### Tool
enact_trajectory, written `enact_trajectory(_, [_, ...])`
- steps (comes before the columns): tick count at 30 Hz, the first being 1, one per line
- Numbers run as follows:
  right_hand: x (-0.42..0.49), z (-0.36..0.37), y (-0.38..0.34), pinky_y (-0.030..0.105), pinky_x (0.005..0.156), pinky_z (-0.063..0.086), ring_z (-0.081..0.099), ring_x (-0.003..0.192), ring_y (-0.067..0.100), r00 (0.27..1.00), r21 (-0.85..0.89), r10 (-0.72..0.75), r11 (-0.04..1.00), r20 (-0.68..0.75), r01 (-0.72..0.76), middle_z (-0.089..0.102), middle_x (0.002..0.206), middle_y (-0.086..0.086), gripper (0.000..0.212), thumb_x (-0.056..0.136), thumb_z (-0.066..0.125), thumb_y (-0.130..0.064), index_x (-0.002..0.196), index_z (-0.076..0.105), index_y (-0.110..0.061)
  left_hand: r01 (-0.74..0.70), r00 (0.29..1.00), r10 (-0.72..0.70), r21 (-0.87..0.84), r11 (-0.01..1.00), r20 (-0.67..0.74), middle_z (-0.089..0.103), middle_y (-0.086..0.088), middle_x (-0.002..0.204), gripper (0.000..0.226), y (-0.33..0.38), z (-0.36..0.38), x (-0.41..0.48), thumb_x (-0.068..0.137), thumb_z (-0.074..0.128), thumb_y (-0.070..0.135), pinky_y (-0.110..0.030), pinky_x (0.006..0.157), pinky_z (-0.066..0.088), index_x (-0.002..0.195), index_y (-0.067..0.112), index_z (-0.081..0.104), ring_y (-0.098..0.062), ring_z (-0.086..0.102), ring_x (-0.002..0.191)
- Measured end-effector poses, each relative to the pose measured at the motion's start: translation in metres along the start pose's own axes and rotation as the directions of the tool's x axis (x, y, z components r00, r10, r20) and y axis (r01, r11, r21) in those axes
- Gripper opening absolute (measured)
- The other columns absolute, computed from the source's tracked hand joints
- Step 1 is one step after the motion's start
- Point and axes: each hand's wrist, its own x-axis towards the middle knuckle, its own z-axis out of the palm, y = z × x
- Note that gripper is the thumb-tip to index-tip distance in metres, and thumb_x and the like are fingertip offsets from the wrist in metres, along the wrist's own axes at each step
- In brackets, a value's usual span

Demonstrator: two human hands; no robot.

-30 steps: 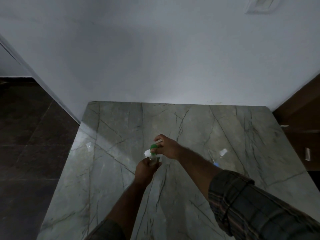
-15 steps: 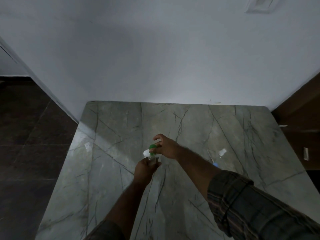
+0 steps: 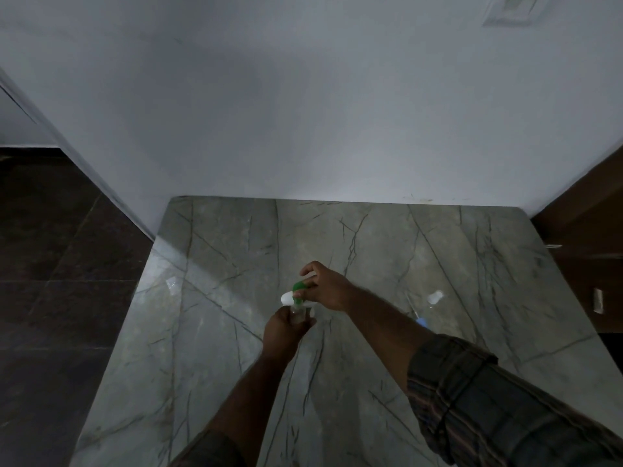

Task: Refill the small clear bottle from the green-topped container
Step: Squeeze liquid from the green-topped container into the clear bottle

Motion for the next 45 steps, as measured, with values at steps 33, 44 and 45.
enact_trajectory(33, [-0.006,-0.001,-0.004,0.034,0.084,0.052,0.061,0.106,0.02,1.0,-0.032,-0.007,0.999,-0.027,0.006,0.064,0.122,0.006,0.057,0.077,0.078,-0.041,0.122,0.05,-0.021,0.012,1.0,-0.013,-0.025,1.0,-0.02,0.066,-0.003,0.093,0.046,-0.005,-0.002,0.006,0.074,0.083,0.03,-0.019,0.054,0.046,0.104,0.011,0.052,-0.013,0.066,0.075])
enact_trajectory(44, [-0.003,0.004,-0.003,0.024,0.07,0.045,0.061,0.097,0.016,0.997,-0.067,-0.024,0.998,-0.069,0.02,0.068,0.114,0.002,0.05,0.075,0.08,-0.036,0.113,0.052,-0.021,0.026,0.999,-0.027,-0.029,0.999,-0.024,0.067,-0.005,0.096,0.051,-0.009,0.002,0.009,0.072,0.084,0.028,-0.039,0.073,0.061,0.107,0.009,0.052,-0.021,0.068,0.084])
enact_trajectory(45, [-0.004,0.004,-0.002,0.024,0.071,0.045,0.061,0.099,0.016,0.998,-0.056,-0.023,0.998,-0.061,0.019,0.069,0.116,0.002,0.051,0.075,0.08,-0.036,0.114,0.051,-0.021,0.022,0.999,-0.023,-0.026,0.999,-0.026,0.067,-0.005,0.095,0.051,-0.009,0.001,0.009,0.072,0.085,0.028,-0.04,0.074,0.061,0.107,0.009,0.052,-0.021,0.069,0.084])
